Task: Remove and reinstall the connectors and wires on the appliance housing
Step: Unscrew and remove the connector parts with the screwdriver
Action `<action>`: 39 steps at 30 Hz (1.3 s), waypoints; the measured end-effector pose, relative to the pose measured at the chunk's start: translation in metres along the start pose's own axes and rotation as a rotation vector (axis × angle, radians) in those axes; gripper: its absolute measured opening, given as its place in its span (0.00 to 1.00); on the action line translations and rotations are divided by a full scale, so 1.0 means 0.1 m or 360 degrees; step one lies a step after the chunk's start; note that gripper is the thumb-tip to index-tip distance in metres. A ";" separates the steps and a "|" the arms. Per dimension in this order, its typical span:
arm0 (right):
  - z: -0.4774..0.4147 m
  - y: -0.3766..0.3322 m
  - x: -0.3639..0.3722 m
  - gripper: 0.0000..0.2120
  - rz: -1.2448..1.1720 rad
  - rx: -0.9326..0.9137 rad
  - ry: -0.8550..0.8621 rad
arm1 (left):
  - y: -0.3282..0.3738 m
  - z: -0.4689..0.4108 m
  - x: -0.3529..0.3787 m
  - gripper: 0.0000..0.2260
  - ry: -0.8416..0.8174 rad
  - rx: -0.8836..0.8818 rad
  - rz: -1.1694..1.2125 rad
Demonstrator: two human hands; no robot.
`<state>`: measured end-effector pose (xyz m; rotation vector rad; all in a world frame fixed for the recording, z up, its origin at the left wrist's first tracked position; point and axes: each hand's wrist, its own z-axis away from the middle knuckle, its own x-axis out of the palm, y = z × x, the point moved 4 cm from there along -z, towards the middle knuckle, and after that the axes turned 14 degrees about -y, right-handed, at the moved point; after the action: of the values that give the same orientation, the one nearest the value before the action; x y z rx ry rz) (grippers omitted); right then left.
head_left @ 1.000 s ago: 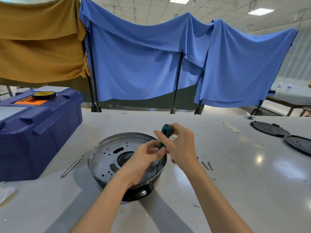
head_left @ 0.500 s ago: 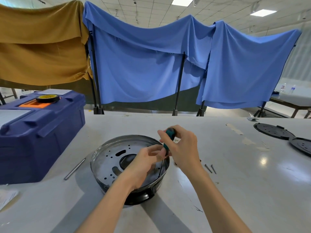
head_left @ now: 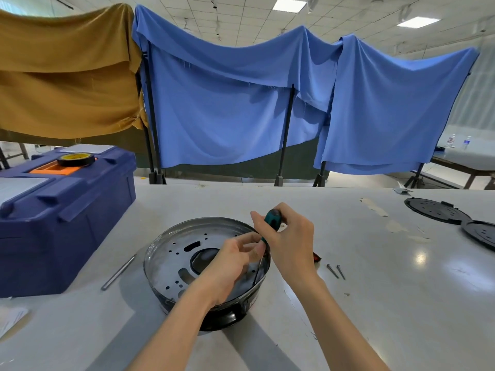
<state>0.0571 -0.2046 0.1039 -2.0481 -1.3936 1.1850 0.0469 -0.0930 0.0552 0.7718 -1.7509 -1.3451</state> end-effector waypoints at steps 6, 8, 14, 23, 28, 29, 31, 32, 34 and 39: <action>-0.01 0.00 0.00 0.17 0.0012 -0.0019 0.0013 | 0.01 0.01 0.01 0.10 0.0004 -0.0014 -0.0018; -0.01 0.00 0.01 0.17 0.0019 -0.0026 0.0012 | 0.01 0.01 0.01 0.10 0.0020 -0.0016 -0.0027; -0.06 -0.05 -0.05 0.12 -0.0057 0.0028 -0.0311 | 0.03 0.02 0.01 0.10 0.0019 -0.0010 0.0019; -0.07 -0.12 -0.15 0.12 0.0229 -0.0120 -0.0130 | 0.01 0.01 -0.02 0.10 0.0024 -0.0055 -0.0192; -0.12 -0.18 -0.09 0.17 0.0254 -0.0082 -0.0277 | 0.00 0.00 -0.04 0.07 0.0110 -0.0066 -0.0160; -0.13 -0.17 -0.09 0.14 0.0109 -0.0033 -0.0445 | -0.01 0.01 -0.06 0.08 0.0141 -0.0063 -0.0159; -0.14 -0.16 -0.10 0.10 -0.0055 -0.0027 -0.0644 | -0.01 0.02 -0.08 0.10 0.0198 -0.0060 -0.0182; -0.14 -0.15 -0.12 0.08 -0.0056 -0.0063 -0.0641 | -0.01 0.02 -0.09 0.11 0.0200 -0.0068 -0.0186; -0.13 -0.13 -0.16 0.07 0.0001 -0.0109 -0.0461 | -0.01 0.01 -0.08 0.09 0.0157 -0.0083 -0.0227; 0.00 -0.18 -0.08 0.12 0.0424 -0.0165 0.0140 | 0.00 -0.02 -0.01 0.07 0.0056 -0.0121 -0.0331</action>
<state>0.0462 -0.2043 0.1203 -2.3871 -1.1917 1.1289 0.0487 -0.0935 0.0549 0.9498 -1.6170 -1.5164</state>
